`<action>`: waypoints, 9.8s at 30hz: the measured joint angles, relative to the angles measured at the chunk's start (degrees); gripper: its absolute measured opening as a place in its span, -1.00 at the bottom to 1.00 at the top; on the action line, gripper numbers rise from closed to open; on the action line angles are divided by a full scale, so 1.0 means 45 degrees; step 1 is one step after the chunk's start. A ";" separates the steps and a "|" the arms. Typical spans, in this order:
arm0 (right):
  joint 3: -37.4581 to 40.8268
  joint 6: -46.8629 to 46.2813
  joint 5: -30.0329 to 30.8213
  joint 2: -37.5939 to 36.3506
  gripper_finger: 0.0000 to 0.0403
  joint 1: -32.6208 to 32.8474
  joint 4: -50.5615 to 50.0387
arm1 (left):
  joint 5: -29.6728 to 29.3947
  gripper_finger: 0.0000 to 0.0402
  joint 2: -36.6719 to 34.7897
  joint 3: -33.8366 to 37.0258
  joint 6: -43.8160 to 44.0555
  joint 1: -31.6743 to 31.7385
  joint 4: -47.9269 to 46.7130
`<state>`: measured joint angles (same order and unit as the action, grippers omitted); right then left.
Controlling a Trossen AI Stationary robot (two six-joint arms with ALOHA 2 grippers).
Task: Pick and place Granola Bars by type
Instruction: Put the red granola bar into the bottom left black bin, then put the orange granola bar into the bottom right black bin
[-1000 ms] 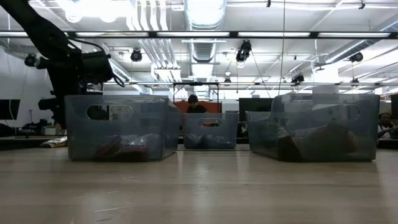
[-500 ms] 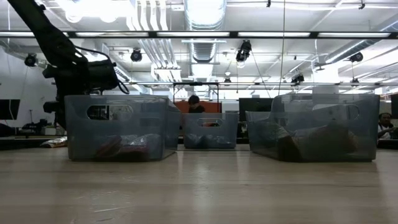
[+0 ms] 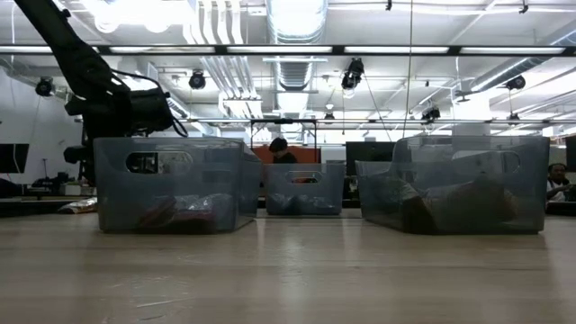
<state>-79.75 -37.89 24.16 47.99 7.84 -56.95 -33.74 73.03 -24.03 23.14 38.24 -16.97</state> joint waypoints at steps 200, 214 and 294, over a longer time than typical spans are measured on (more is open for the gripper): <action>0.0005 0.1759 0.0329 0.0000 -0.96 0.0004 0.0068 | 0.3814 -0.65 0.2844 -0.9615 1.9577 -1.2771 -0.7380; 0.0005 0.1759 0.0321 0.0000 -0.96 0.0005 0.0073 | 0.3600 -0.65 0.2926 -0.7931 2.0230 -1.2775 -0.5786; 0.0005 0.1807 0.0665 0.0000 -0.96 0.0000 0.0131 | 0.4520 -0.16 0.2916 -0.7514 1.9331 -1.2751 -0.5245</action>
<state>-79.72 -29.76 27.16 47.99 7.84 -56.36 -13.40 86.15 -57.84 110.13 -19.14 -40.57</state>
